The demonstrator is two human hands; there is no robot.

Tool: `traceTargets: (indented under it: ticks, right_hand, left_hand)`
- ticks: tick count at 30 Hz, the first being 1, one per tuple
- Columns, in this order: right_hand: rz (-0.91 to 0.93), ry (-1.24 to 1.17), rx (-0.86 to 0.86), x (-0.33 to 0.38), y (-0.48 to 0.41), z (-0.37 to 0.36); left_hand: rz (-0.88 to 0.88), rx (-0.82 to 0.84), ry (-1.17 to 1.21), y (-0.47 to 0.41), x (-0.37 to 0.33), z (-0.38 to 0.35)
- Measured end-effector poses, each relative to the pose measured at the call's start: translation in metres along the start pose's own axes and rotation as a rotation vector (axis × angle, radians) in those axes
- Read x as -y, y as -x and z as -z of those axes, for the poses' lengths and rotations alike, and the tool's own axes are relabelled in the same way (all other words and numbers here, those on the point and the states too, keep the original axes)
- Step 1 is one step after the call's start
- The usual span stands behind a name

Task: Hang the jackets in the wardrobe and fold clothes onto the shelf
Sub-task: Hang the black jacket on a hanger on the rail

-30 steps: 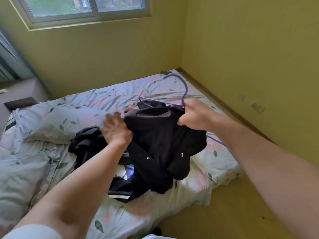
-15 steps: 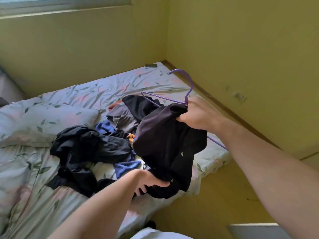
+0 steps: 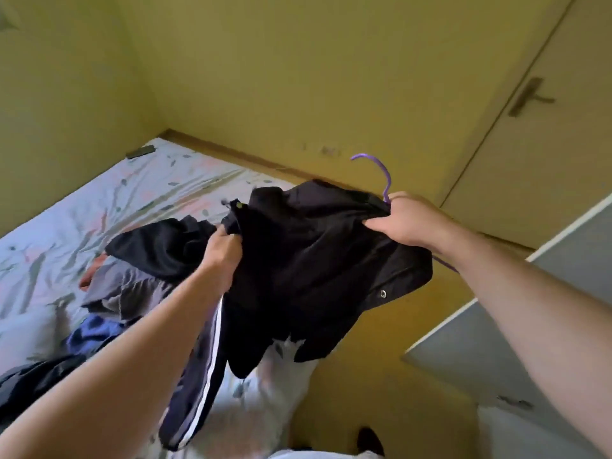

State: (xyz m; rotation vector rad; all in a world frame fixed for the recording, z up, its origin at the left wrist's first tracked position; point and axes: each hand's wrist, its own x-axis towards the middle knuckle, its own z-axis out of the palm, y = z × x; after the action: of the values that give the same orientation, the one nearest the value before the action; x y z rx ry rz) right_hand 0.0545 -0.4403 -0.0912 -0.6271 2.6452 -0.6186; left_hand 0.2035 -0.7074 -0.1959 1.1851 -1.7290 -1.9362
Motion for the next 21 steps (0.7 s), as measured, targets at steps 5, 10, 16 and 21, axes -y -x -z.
traceTargets:
  ticks: [5, 10, 16, 21]
  right_hand:
    - [-0.285, -0.019, -0.123, -0.070, 0.050, 0.010]
    - [-0.483, 0.062, -0.206, -0.119, 0.113, 0.029]
    - [-0.714, 0.140, -0.324, -0.180, 0.197, 0.067]
    - [-0.870, 0.142, -0.420, -0.231, 0.259, 0.084]
  left_hand:
    - [0.035, 0.553, 0.041, 0.015, -0.076, -0.056]
    - [-0.327, 0.926, -0.477, 0.043, -0.108, -0.119]
    - [-0.710, 0.823, -0.760, 0.092, -0.115, -0.209]
    - [-0.529, 1.083, -0.677, 0.147, -0.138, -0.259]
